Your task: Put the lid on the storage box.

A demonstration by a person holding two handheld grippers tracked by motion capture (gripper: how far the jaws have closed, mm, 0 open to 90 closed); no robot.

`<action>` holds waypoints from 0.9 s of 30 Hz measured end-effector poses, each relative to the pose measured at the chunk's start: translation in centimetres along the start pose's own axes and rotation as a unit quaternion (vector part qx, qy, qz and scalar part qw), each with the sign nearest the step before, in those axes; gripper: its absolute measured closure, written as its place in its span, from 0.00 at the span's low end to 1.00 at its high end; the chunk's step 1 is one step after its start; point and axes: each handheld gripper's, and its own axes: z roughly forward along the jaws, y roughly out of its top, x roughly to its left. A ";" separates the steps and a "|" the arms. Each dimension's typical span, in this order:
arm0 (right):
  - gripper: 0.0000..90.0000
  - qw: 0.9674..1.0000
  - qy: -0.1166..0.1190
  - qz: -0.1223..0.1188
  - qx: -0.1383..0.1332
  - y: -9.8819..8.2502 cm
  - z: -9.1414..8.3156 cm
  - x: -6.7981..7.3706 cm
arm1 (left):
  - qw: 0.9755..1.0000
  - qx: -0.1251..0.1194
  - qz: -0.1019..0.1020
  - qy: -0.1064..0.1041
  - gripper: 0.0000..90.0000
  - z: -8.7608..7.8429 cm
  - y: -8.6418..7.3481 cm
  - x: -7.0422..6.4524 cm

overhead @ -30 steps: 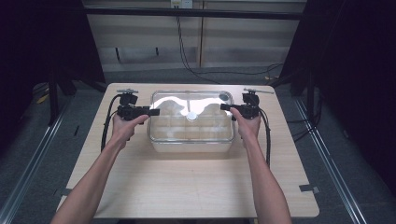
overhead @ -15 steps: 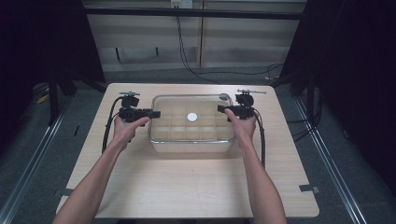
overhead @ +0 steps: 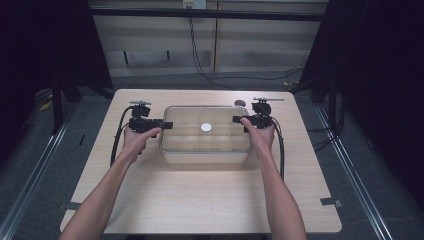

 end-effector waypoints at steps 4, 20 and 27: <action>0.29 1.000 0.013 0.009 -0.013 -0.1 -0.5 -0.4 | 1.000 -0.001 -0.005 0.007 0.39 -0.5 -0.1 0.2; 0.33 0.997 0.056 -0.021 -0.055 -1.2 -4.6 0.6 | 0.999 -0.033 0.024 0.009 0.39 -4.0 -1.5 -1.5; 0.40 0.994 0.070 -0.044 -0.067 -2.3 -6.6 1.2 | 0.998 -0.034 0.057 0.004 0.48 -5.9 -2.2 -2.4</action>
